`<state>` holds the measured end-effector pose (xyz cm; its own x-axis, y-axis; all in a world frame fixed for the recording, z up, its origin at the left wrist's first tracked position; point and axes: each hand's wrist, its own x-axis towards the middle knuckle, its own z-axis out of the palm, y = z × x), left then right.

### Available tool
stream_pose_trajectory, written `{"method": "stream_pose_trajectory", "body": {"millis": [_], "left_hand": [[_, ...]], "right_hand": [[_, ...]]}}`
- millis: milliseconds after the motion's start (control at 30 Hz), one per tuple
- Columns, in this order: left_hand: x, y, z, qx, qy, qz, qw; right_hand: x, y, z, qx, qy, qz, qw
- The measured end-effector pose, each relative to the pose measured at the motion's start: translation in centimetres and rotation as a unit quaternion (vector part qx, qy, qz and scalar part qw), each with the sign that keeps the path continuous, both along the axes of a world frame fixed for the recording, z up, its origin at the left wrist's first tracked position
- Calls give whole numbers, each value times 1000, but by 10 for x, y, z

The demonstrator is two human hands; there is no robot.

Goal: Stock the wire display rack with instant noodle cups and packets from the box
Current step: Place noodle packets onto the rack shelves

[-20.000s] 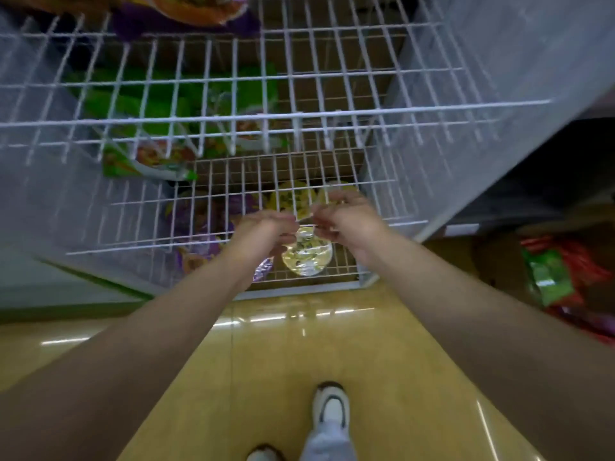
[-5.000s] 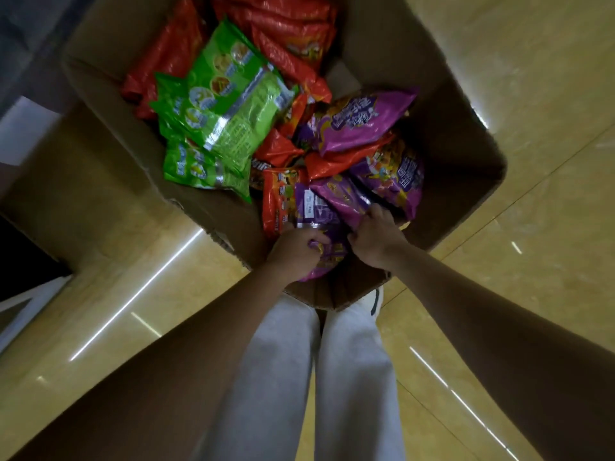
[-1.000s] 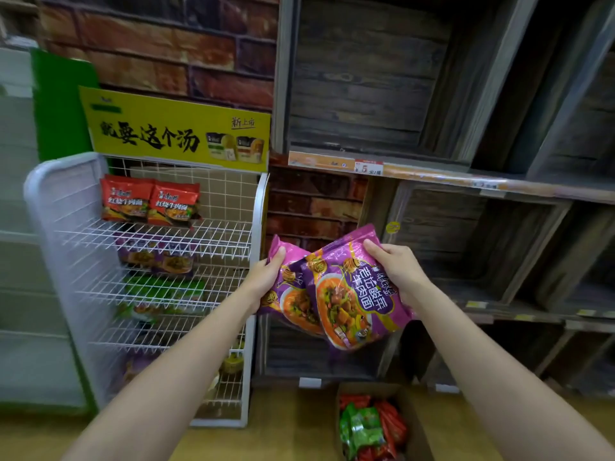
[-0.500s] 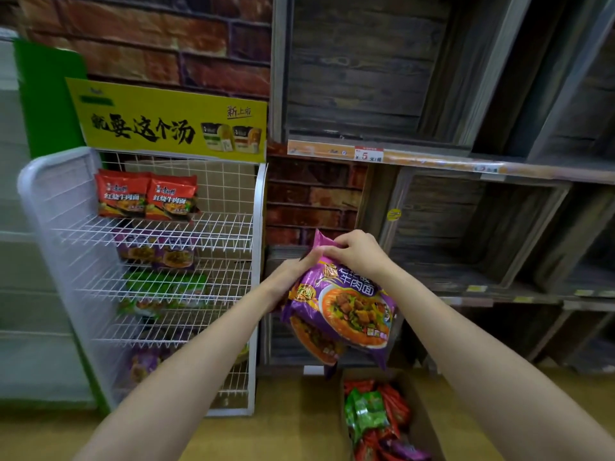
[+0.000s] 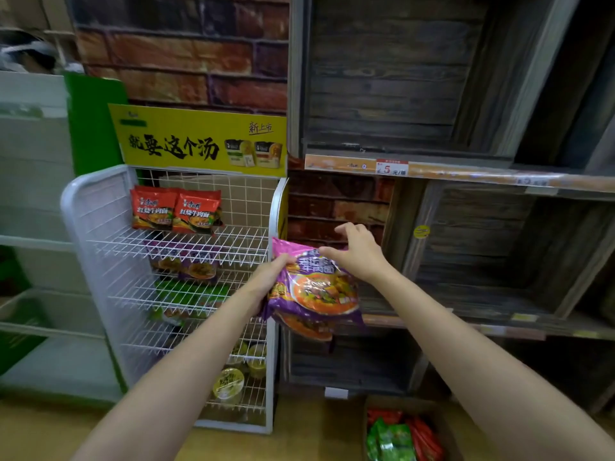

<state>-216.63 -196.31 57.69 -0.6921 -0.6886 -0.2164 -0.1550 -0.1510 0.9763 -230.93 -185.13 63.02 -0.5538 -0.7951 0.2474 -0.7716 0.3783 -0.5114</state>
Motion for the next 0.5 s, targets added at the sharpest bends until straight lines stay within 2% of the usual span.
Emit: {"method": "stream_pose_trajectory", "body": {"millis": [67, 133, 200, 267, 300, 500], "left_hand": [[5, -9, -2, 20, 27, 30, 999], [8, -13, -2, 41, 51, 46, 997], [12, -12, -1, 57, 73, 58, 994], [16, -12, -5, 74, 82, 80, 991], [21, -14, -8, 81, 77, 98, 989], [60, -31, -10, 102, 12, 120, 987]], "right_hand": [[-8, 0, 0, 17, -77, -6, 997], [-10, -2, -4, 32, -208, 10, 978], [-9, -9, -14, 27, -384, 44, 922], [-10, -20, -27, 5, -503, 83, 861], [-8, -29, -35, -2, -524, 105, 845], [26, -68, -78, -14, -560, 158, 813]]}}
